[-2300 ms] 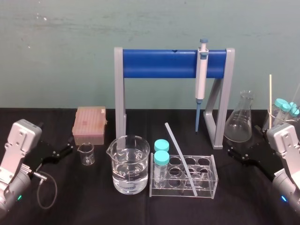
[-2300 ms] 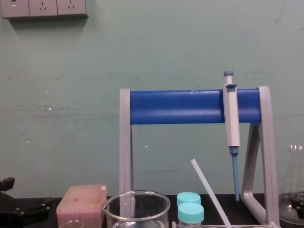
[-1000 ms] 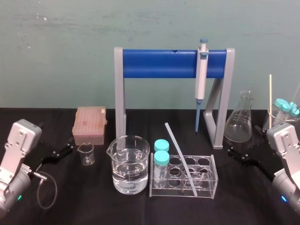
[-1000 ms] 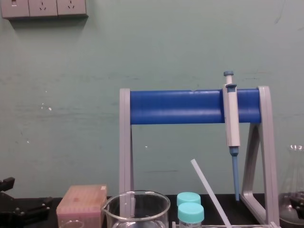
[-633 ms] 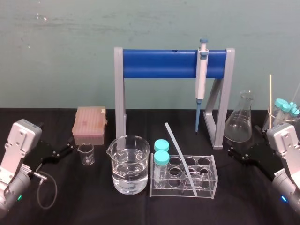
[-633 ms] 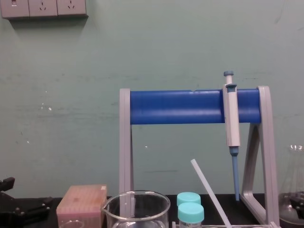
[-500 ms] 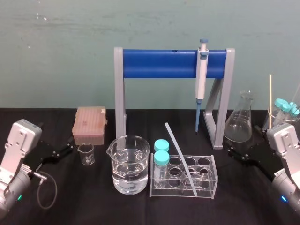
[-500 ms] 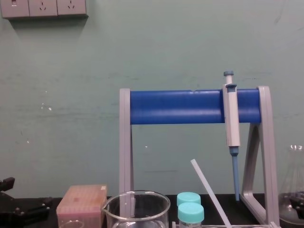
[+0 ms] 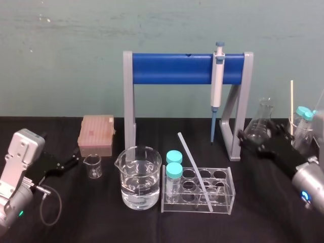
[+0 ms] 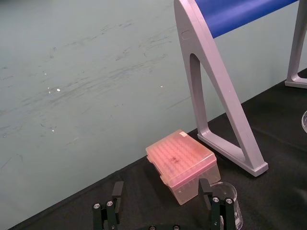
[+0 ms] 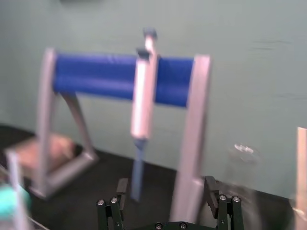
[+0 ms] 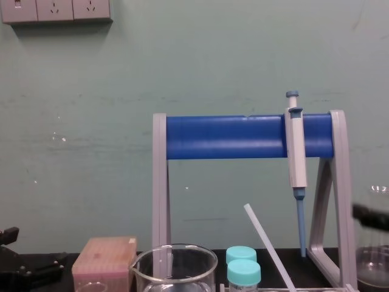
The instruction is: Pick up the stirring rod with one hand, then place it down.
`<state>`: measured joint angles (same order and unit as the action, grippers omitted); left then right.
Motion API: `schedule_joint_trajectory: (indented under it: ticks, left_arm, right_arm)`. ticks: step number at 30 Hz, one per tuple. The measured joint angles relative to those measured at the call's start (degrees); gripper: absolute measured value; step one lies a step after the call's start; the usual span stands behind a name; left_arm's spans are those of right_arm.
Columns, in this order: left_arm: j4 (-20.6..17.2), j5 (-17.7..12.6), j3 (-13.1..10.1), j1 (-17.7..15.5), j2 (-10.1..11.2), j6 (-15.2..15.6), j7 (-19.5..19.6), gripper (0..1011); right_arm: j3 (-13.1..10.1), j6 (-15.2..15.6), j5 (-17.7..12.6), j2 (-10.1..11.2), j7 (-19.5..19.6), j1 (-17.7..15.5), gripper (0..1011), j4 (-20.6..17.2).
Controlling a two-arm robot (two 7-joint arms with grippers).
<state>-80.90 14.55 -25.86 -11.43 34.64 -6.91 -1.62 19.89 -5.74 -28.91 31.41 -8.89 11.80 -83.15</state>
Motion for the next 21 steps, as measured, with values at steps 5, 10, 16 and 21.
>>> schedule_joint_trajectory:
  ticks: [5,10,16,21]
  left_arm:
    - [0.00,0.00,0.00,0.00,0.00,0.00,0.00,1000]
    - [0.00,0.00,0.00,0.00,0.00,0.00,0.00,1000]
    - [0.00,0.00,0.00,0.00,0.00,0.00,0.00,1000]
    - [0.00,0.00,0.00,0.00,0.00,0.00,0.00,1000]
  right_arm:
    - [-1.54,4.35,-9.01,-2.36,-8.61,2.22,1000,-1.89]
    - [0.11,8.47,-12.67,-4.10,-15.49,4.87,1000,-3.45]
    - [4.13,11.31,-12.68,-4.10,-19.59,7.08,1000,-4.36]
    - [7.65,15.14,-10.35,-3.35,-19.20,8.64,1000,-4.29]
